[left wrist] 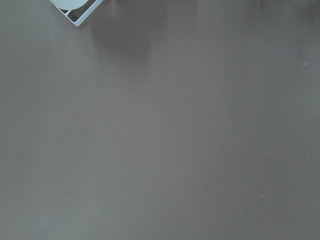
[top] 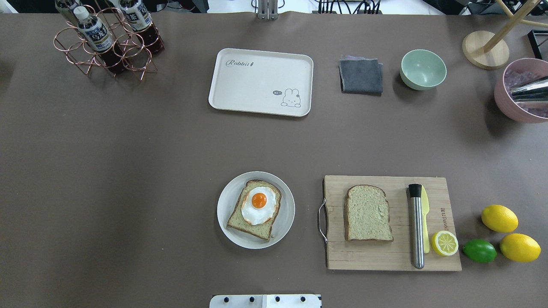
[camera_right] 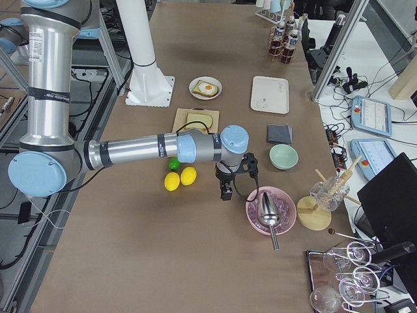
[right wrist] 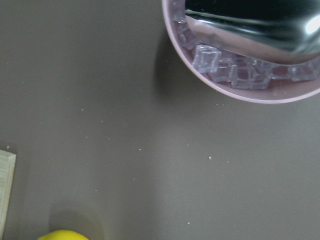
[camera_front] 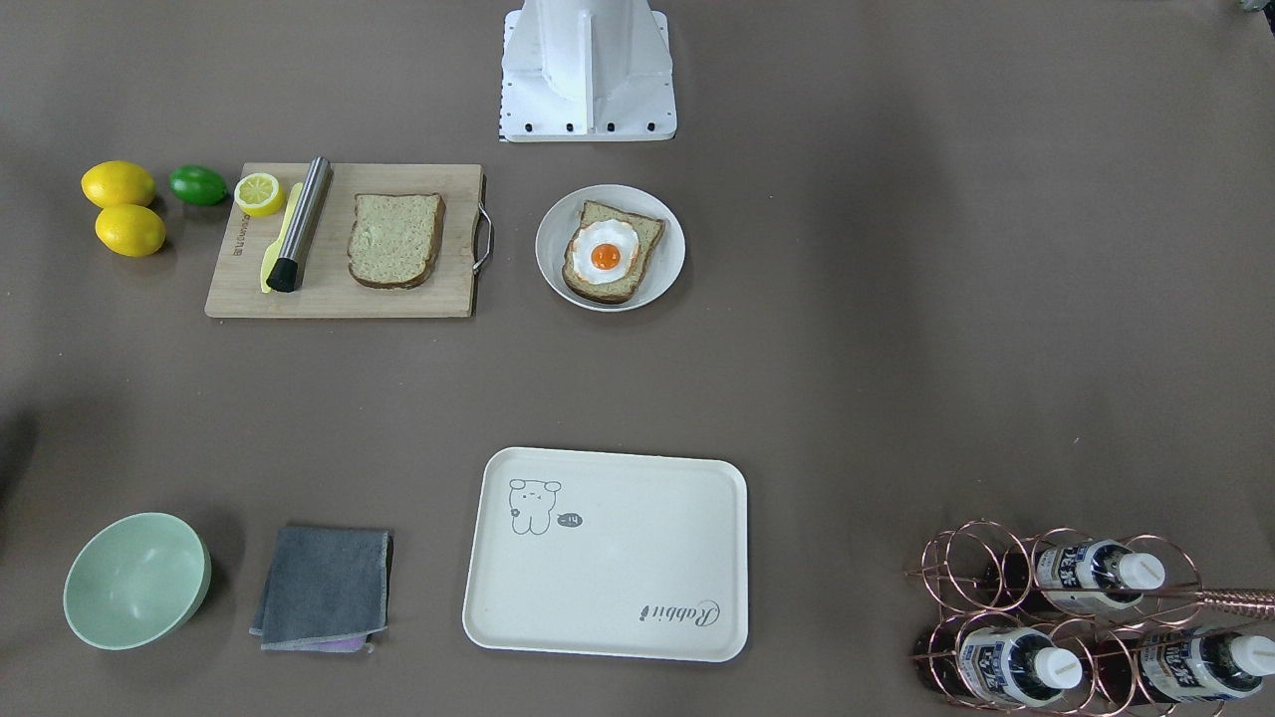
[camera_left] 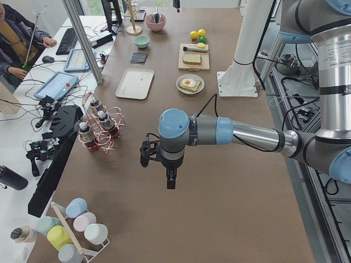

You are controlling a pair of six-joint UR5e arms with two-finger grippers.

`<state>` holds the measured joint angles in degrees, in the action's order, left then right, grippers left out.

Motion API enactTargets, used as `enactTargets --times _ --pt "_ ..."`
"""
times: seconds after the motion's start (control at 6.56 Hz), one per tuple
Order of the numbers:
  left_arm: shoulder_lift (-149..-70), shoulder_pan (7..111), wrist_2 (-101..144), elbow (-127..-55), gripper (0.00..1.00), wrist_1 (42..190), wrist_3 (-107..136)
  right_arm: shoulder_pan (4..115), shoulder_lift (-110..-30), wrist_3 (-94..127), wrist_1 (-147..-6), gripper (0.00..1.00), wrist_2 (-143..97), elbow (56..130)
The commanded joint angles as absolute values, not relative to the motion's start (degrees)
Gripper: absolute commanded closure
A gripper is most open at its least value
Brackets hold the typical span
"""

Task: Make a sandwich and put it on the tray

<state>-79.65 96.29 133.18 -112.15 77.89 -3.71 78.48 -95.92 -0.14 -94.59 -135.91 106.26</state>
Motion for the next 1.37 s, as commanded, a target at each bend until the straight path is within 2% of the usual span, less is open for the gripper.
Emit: enactTargets --times 0.0,0.61,1.22 --pt "-78.3 96.2 133.3 -114.4 0.03 78.3 -4.0 69.4 -95.7 14.8 -93.5 0.0 -136.1 112.6" --pt "-78.8 94.0 137.9 -114.3 0.05 78.1 -3.1 54.9 -96.1 42.4 -70.3 0.0 -135.4 112.9" --pt "-79.0 93.7 138.0 -112.4 0.03 78.1 -3.1 38.6 -94.4 68.7 -55.5 0.01 -123.4 112.9"
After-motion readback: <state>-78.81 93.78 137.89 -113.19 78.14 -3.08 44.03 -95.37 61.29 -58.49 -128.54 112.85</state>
